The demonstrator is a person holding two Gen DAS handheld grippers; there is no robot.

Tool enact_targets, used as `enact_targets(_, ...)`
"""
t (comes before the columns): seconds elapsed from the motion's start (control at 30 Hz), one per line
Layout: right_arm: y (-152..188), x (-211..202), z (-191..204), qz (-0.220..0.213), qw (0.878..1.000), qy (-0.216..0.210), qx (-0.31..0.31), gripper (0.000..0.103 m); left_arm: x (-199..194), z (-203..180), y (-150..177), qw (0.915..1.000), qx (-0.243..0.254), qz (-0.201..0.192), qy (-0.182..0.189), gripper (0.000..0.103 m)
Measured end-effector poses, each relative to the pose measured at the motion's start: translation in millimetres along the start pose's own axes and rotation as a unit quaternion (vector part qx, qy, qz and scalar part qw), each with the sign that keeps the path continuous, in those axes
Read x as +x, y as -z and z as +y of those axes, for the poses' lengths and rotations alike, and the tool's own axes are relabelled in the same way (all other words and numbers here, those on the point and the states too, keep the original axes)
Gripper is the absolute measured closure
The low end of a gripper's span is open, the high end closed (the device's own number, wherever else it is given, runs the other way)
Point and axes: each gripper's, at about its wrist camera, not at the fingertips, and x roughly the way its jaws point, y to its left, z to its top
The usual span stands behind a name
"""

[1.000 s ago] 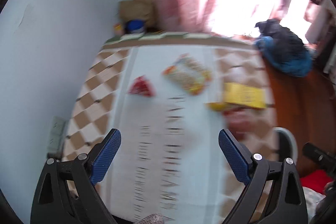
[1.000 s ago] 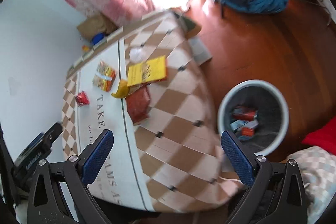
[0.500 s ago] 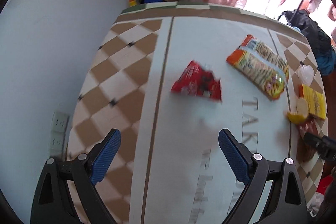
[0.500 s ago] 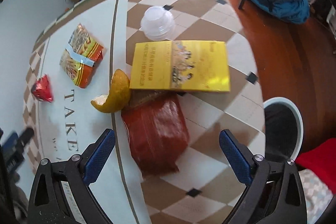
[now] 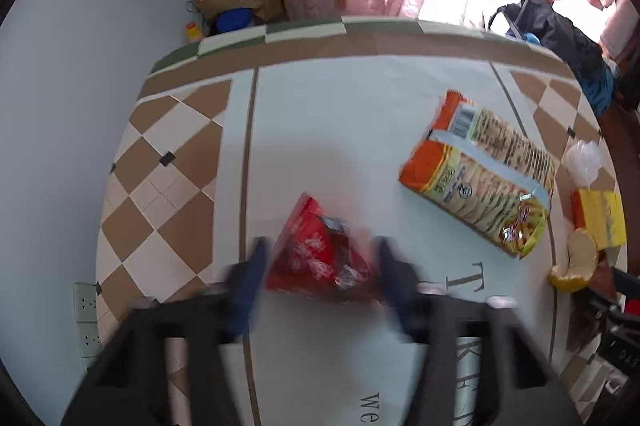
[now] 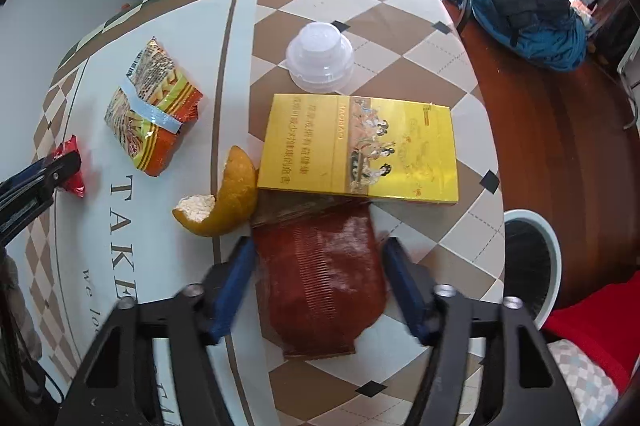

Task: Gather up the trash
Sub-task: 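Grasp the red snack wrapper with the left gripper while the right grasps the brown packet, then carry the wrapper and packet over the bin and open both grippers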

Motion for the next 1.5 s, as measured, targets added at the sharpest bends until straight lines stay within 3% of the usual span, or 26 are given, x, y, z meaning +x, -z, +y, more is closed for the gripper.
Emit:
enact_targets(0.1,2,-2,3,0.0,1.0,-0.003,-0.006,0.05,-9,2,6,0.9999,-0.002,-0.013,0.001,0.081)
enact_targets(0.2,7,-6,5,-0.001,1.0,-0.006,-0.013,0.053,-17,4,12,0.9999,-0.005,-0.016,-0.001,0.088)
enact_targets(0.53,49,-41,2,-0.022,0.999,-0.046,-0.009,0.057,-70,0,46,0.9981,-0.003,-0.059,-0.017,0.09)
enact_targets(0.83,87,-100,-18,-0.062,0.992,-0.106,0.006,0.057,-145,-24,89,0.9937,0.006,-0.112,0.013,0.09)
enact_targets(1.27,130,-186,-80,-0.133,0.978,-0.157,0.041,0.058,-233,-103,117,0.9803,0.062,-0.171,0.078,0.091)
enact_targets(1.5,157,-210,-164,-0.162,0.976,-0.124,0.081,0.058,-242,-187,120,0.9712,0.119,-0.168,0.119,0.091)
